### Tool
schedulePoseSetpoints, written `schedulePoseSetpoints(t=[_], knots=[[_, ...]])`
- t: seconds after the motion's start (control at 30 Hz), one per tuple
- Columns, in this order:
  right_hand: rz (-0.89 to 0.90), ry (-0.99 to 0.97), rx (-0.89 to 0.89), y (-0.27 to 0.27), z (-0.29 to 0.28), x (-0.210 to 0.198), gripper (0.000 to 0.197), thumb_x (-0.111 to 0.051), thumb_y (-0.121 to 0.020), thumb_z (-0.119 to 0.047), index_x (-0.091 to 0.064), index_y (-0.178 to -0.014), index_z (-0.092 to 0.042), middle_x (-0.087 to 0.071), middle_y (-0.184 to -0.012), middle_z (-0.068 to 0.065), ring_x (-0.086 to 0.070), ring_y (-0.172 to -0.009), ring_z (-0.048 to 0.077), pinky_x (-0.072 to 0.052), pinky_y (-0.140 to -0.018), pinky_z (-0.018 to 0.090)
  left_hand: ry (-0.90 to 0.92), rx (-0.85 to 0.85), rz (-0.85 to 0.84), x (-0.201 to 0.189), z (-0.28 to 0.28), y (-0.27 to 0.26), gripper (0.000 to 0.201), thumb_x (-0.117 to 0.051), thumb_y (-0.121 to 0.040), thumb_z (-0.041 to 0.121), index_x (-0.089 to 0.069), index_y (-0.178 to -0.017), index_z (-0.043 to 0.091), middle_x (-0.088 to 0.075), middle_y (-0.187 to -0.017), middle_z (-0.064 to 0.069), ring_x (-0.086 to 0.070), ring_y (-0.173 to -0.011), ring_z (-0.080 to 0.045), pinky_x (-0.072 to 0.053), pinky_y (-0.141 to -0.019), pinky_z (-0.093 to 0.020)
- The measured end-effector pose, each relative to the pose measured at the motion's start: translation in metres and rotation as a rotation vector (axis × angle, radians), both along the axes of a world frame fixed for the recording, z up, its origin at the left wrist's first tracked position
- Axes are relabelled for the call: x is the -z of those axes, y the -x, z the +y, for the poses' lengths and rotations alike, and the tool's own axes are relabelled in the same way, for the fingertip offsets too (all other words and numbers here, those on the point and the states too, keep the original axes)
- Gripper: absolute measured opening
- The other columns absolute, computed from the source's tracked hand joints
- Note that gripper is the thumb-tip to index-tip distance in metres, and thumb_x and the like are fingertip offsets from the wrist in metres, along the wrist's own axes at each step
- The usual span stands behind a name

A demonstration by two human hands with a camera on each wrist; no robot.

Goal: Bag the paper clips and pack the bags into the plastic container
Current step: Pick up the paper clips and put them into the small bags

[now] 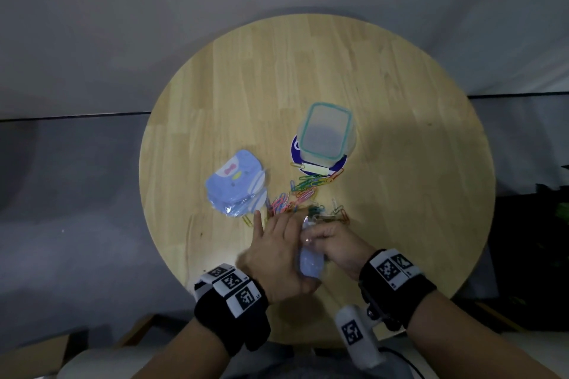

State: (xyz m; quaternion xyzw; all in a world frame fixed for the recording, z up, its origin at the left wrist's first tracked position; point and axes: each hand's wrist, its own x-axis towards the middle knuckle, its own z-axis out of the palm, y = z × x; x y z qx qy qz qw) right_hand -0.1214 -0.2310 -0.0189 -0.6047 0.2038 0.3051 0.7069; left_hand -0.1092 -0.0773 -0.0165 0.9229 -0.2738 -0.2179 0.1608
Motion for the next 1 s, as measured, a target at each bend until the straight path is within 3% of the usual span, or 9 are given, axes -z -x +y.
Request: schedulePoseSetpoints(t=[0.07, 0.17, 0.3, 0.37, 0.47, 0.57, 0.63, 0.73, 1.0], knots=[[-0.029, 0.027, -0.116, 0.004, -0.001, -0.001, 0.017, -0.061, -0.083, 0.004, -0.069, -0.097, -0.001, -0.067, -0.089, 0.008, -0.06, -0.084, 0.01, -0.048, -0.081, 0.028, 0.033, -0.008, -0.011, 0.004, 0.0, 0.001, 0.09, -0.054, -0.049, 0.062, -0.045, -0.127, 0.017, -0.054, -0.124, 0.002, -0.051, -0.118, -0.022, -0.015, -0.113, -0.057], [-0.079, 0.138, -0.186, 0.006, 0.0, -0.002, 0.014, -0.07, -0.079, -0.011, -0.073, -0.093, -0.011, -0.068, -0.078, -0.005, -0.059, -0.07, -0.005, -0.047, -0.068, 0.018, 0.124, 0.015, -0.079, 0.011, 0.004, -0.006, 0.064, -0.053, -0.053, 0.055, -0.055, -0.104, 0.018, -0.061, -0.106, -0.001, -0.06, -0.098, -0.025, -0.035, -0.103, -0.061], [-0.175, 0.266, -0.263, 0.009, 0.0, -0.001, 0.023, -0.072, -0.069, -0.037, -0.076, -0.086, -0.021, -0.075, -0.085, 0.002, -0.068, -0.086, 0.014, -0.052, -0.075, 0.033, 0.268, 0.072, -0.001, 0.015, 0.008, -0.01, 0.07, -0.068, -0.051, 0.055, -0.055, -0.105, 0.012, -0.057, -0.101, -0.003, -0.051, -0.092, -0.023, -0.043, -0.087, -0.036], [-0.138, 0.153, -0.246, 0.01, -0.001, -0.003, 0.007, -0.073, -0.076, -0.021, -0.074, -0.077, -0.028, -0.073, -0.072, -0.008, -0.067, -0.077, 0.005, -0.052, -0.065, 0.023, 0.317, 0.052, 0.0, 0.013, 0.006, -0.008, 0.068, -0.07, -0.053, 0.051, -0.057, -0.105, 0.01, -0.056, -0.098, -0.004, -0.051, -0.089, -0.023, -0.043, -0.081, -0.033], [-0.126, 0.082, -0.11, 0.009, 0.0, -0.006, 0.026, -0.067, -0.08, -0.002, -0.07, -0.07, -0.025, -0.064, -0.059, -0.007, -0.059, -0.058, 0.007, -0.048, -0.055, 0.02, 0.356, -0.052, -0.012, 0.015, 0.007, -0.006, 0.05, -0.065, -0.062, 0.042, -0.058, -0.097, 0.007, -0.054, -0.088, -0.007, -0.051, -0.079, -0.026, -0.046, -0.07, -0.038], [-0.18, 0.486, 0.122, -0.003, -0.016, 0.012, 0.018, -0.069, -0.076, -0.006, -0.068, -0.07, -0.023, -0.064, -0.075, 0.0, -0.061, -0.065, 0.011, -0.051, -0.067, 0.03, 0.276, -0.195, 0.003, 0.022, 0.013, -0.007, 0.051, -0.05, -0.073, 0.055, -0.058, -0.094, 0.01, -0.051, -0.086, -0.004, -0.049, -0.077, -0.026, -0.042, -0.067, -0.035], [-0.209, 0.826, -0.036, -0.011, -0.027, 0.023, 0.034, -0.078, -0.068, -0.021, -0.064, -0.099, -0.026, -0.057, -0.109, 0.004, -0.059, -0.095, 0.021, -0.051, -0.087, 0.037, 0.175, -0.235, 0.001, 0.027, 0.019, -0.008, 0.054, -0.044, -0.073, 0.062, -0.059, -0.095, 0.014, -0.05, -0.086, 0.0, -0.05, -0.079, -0.024, -0.041, -0.069, -0.034], [-0.215, 1.04, -0.509, -0.014, -0.022, 0.031, 0.086, -0.083, -0.061, -0.035, -0.037, -0.134, -0.031, -0.034, -0.137, 0.006, -0.036, -0.122, 0.029, -0.045, -0.097, 0.043, 0.154, -0.272, 0.029, 0.034, 0.025, -0.006, 0.053, -0.072, -0.06, 0.05, -0.054, -0.096, 0.014, -0.053, -0.085, -0.001, -0.051, -0.077, -0.024, -0.043, -0.069, -0.034], [-0.29, 1.044, -0.426, -0.023, -0.015, 0.038, 0.039, -0.057, -0.081, -0.001, -0.061, -0.116, -0.015, -0.056, -0.116, 0.011, -0.052, -0.111, 0.029, -0.046, -0.094, 0.035, 0.178, -0.312, 0.085, 0.042, 0.019, -0.005, 0.071, -0.077, -0.056, 0.042, -0.052, -0.112, 0.005, -0.059, -0.096, -0.008, -0.058, -0.088, -0.03, -0.049, -0.076, -0.037]])
